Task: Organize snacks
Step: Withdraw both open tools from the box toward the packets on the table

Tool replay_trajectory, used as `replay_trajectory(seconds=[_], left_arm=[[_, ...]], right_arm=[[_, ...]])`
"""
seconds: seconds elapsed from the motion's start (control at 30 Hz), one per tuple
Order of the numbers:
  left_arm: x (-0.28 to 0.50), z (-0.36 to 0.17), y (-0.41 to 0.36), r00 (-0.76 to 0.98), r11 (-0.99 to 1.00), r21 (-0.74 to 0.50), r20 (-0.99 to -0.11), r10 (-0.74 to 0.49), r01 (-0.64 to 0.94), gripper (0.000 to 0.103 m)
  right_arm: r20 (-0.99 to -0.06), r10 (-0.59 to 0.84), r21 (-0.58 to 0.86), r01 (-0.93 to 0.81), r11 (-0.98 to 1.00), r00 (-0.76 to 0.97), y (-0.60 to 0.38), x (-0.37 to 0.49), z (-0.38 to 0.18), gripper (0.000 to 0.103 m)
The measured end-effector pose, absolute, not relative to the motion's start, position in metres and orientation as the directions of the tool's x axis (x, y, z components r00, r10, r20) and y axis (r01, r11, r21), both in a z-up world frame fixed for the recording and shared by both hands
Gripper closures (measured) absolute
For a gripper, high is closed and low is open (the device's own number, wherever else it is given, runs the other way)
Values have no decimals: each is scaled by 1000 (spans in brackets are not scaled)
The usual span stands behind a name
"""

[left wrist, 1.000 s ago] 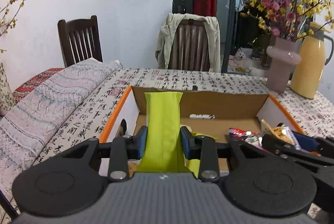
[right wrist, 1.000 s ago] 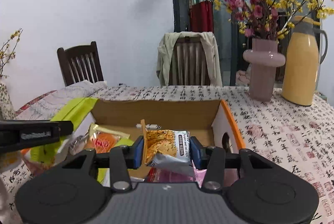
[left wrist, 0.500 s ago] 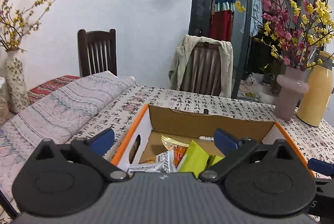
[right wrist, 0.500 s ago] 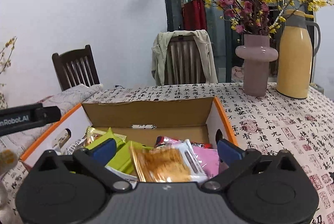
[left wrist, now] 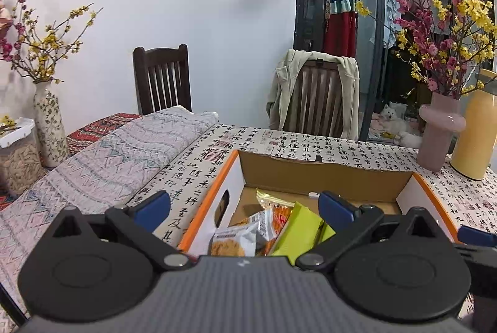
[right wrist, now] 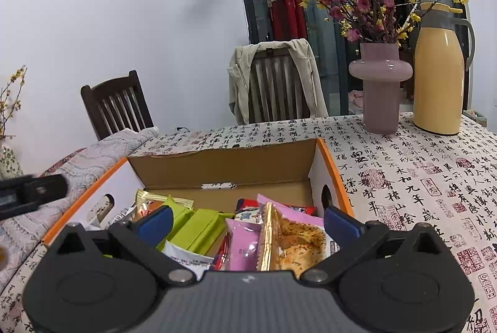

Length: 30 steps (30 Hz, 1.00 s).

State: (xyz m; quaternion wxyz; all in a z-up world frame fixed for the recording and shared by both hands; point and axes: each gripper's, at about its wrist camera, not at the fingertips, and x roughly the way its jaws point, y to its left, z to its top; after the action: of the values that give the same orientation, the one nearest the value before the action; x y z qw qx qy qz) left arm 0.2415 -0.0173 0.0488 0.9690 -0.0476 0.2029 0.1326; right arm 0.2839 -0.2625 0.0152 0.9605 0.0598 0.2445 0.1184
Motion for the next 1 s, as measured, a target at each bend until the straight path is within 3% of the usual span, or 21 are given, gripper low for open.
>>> replay_trajectory(seconds=[0.47,1.0], left_arm=[[193,23,22,867,972,-54,-466,178,-229,0],[193,-11,46,842,972,-138,-532,88,-189,0]], right_arm=[[-441,230,108,-203,973,867,-269,243,33,0],[-536,124,98,-84,992,835,-282,201,-5,0]])
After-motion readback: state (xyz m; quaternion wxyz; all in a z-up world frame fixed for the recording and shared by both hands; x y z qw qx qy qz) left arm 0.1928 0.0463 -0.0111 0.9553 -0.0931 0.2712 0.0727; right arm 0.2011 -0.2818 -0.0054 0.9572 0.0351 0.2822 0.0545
